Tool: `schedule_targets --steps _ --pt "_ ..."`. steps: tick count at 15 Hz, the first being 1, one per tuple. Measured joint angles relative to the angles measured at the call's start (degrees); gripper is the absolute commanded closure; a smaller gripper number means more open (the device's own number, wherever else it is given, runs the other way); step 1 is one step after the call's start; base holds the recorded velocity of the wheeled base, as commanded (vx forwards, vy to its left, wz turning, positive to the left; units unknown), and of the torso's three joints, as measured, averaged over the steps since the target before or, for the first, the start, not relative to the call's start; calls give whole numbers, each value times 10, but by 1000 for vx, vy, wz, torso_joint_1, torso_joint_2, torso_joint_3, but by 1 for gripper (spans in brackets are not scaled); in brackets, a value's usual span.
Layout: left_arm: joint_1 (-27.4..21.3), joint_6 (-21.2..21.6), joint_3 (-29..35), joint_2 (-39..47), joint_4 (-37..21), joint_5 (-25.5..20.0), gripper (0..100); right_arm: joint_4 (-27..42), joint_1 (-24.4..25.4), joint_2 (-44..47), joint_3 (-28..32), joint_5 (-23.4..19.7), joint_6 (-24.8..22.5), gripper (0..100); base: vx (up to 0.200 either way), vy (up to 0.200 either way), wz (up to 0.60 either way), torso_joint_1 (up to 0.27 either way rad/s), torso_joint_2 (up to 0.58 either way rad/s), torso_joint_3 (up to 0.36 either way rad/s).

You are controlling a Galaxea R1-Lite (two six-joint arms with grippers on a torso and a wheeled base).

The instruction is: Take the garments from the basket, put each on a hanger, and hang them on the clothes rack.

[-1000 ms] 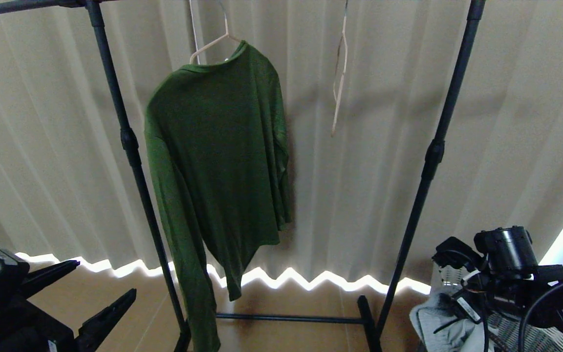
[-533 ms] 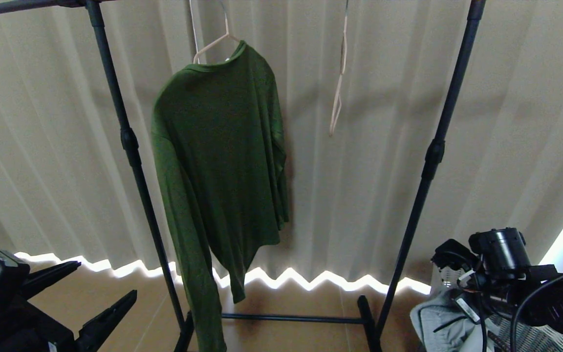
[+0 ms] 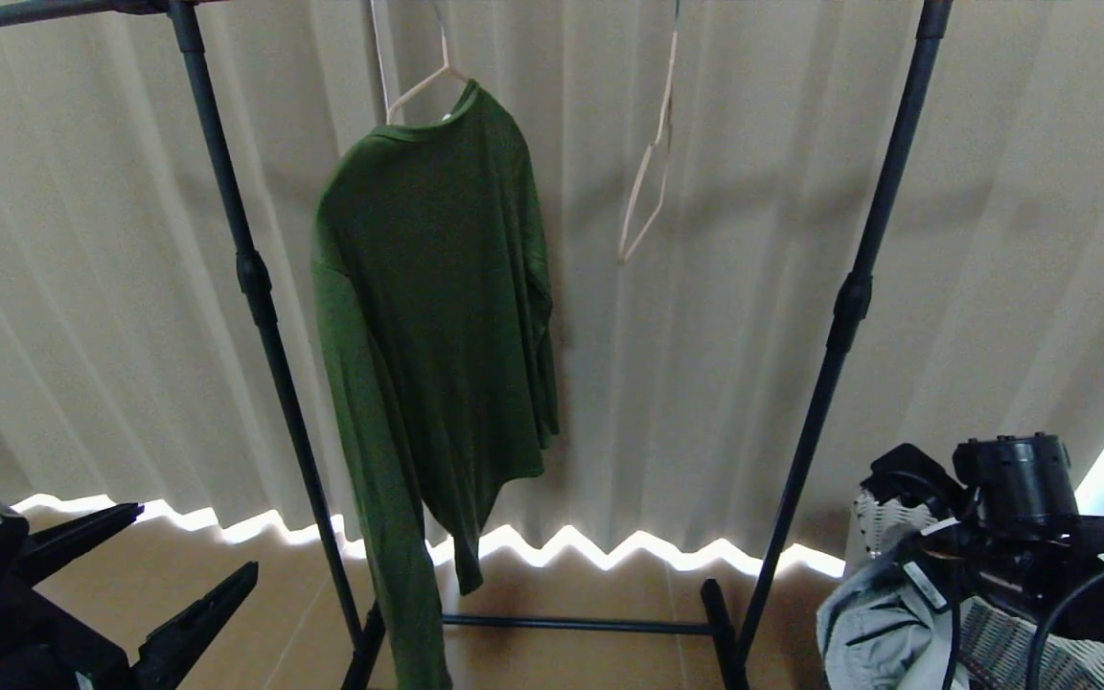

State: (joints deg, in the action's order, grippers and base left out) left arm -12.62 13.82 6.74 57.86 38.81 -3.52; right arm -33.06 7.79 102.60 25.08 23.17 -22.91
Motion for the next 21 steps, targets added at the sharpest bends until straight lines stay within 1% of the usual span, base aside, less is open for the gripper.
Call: schedule_targets --steps 3,5,6,8,11,13,17,21 --pt "0 16 3 -1 0 0 0 -4 19 -77 10 -15 7 100 0 0 0 0 0 0" --pt "1 16 3 1 0 0 0 -7 51 -123 36 -20 32 100 0 0 0 0 0 0" --pt "1 16 1 2 -1 1 0 -6 70 -139 52 -20 50 100 -200 0 0 -2 2 2" --pt "1 16 -1 2 -1 2 0 -8 95 -162 74 -21 59 100 -200 0 0 7 -5 -2" --pt "2 17 2 3 0 2 0 -7 107 -176 93 -21 60 100 -200 0 0 -2 5 7" --pt "0 19 5 3 0 1 0 -7 113 -177 100 -28 60 100 0 0 0 0 0 0" --pt "-11 46 6 13 0 0 0 -7 144 -172 118 -37 74 100 0 0 0 0 0 0" --pt "-46 50 36 47 1 -1 0 -4 190 -159 179 -60 108 100 0 0 0 0 0 0"
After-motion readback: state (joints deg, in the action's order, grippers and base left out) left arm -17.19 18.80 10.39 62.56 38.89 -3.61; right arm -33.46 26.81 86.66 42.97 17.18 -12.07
